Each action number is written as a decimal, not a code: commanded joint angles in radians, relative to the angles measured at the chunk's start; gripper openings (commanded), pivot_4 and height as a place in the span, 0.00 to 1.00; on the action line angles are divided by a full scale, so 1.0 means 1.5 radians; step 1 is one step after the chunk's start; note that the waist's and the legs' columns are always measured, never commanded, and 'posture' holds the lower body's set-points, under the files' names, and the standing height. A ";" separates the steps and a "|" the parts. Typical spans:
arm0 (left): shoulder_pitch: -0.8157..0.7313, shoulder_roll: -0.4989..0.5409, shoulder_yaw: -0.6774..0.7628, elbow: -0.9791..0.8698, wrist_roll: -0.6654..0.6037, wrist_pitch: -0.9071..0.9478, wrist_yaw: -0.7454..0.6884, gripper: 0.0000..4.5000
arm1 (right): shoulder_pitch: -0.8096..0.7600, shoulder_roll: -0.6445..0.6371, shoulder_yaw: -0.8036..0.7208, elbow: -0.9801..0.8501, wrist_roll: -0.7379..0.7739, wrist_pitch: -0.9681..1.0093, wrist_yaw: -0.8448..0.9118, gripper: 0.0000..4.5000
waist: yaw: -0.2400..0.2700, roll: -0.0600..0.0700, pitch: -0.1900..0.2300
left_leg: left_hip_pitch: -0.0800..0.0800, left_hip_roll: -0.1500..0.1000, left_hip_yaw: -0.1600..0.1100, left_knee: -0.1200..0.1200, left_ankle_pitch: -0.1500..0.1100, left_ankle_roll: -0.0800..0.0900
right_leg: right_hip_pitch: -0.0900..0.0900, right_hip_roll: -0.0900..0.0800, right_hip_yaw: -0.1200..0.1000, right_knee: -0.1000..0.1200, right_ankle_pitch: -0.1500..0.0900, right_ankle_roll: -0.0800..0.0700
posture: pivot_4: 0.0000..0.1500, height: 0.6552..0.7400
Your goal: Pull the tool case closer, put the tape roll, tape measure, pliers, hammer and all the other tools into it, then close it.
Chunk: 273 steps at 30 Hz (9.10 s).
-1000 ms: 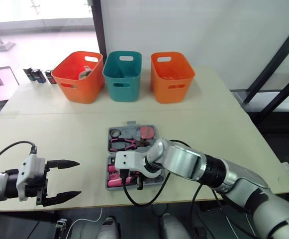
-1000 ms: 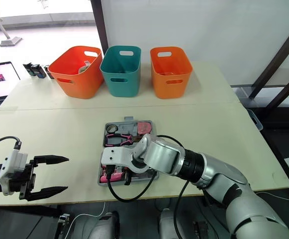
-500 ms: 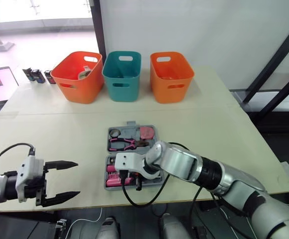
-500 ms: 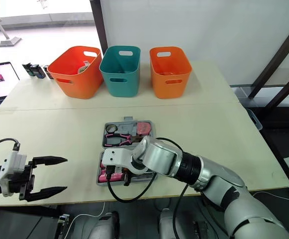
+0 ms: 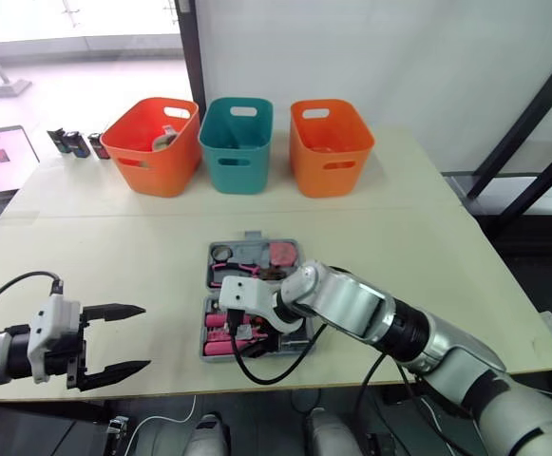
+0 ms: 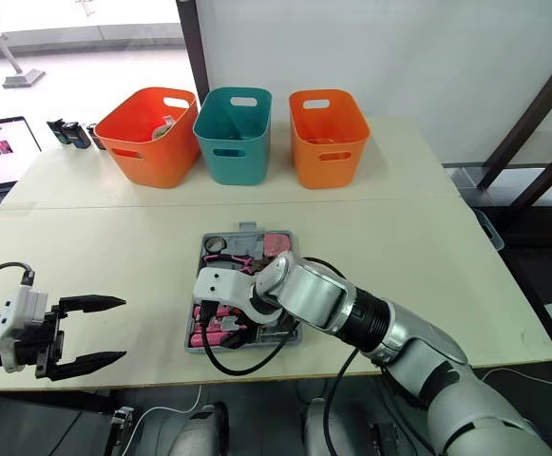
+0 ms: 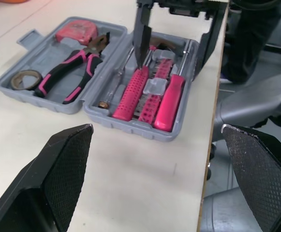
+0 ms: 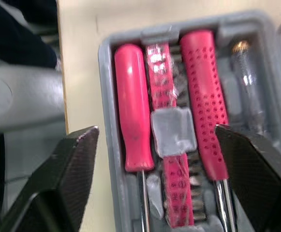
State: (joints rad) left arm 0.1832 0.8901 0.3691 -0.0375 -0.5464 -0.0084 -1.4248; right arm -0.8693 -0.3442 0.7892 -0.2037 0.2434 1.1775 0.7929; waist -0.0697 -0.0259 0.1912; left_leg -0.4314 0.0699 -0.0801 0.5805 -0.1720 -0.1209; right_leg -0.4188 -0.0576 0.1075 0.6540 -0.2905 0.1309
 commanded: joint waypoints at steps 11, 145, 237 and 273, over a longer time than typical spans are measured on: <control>-0.021 -0.006 -0.005 0.012 0.008 -0.004 0.002 1.00 | 0.136 -0.002 -0.090 -0.004 0.005 -0.201 0.021 0.01 | 0.000 0.000 0.000 | 0.000 0.000 0.000 0.000 0.000 0.000 | 0.000 0.000 0.000 0.000 0.000 0.000 | 1.00 1.00; -0.246 -0.212 -0.290 0.178 0.312 0.045 0.300 0.01 | 0.233 -0.108 -0.182 -0.049 -0.156 -0.021 -0.063 0.00 | 0.020 0.002 -0.007 | 0.008 -0.001 -0.002 0.000 0.000 0.001 | 0.011 0.000 0.000 -0.003 0.000 -0.001 | 1.00 1.00; -0.172 -0.158 -0.367 0.280 0.267 -0.293 0.169 0.00 | 0.111 0.041 -0.499 0.300 0.178 -0.107 0.058 0.99 | -0.017 0.011 -0.012 | 0.009 0.000 -0.001 -0.003 0.000 0.001 | 0.009 0.001 0.001 -0.004 0.000 -0.001 | 1.00 1.00; 0.076 0.056 0.083 -0.127 -0.106 0.200 0.116 0.00 | 0.333 -0.449 -0.576 -0.312 0.342 -0.039 0.251 0.99 | 0.011 0.006 -0.002 | -0.008 -0.001 -0.001 -0.003 0.000 0.001 | -0.007 0.000 0.000 -0.005 -0.003 -0.001 | 1.00 1.00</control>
State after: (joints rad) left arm 0.3095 0.9631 0.4502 -0.1793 -0.6693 0.2687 -1.2620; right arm -0.3610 -0.9884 0.0382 -0.5887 0.6664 1.1043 1.1333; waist -0.0536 -0.0173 0.1882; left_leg -0.4427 0.0688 -0.0810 0.5773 -0.1723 -0.1194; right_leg -0.4291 -0.0582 0.1081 0.6471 -0.2938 0.1284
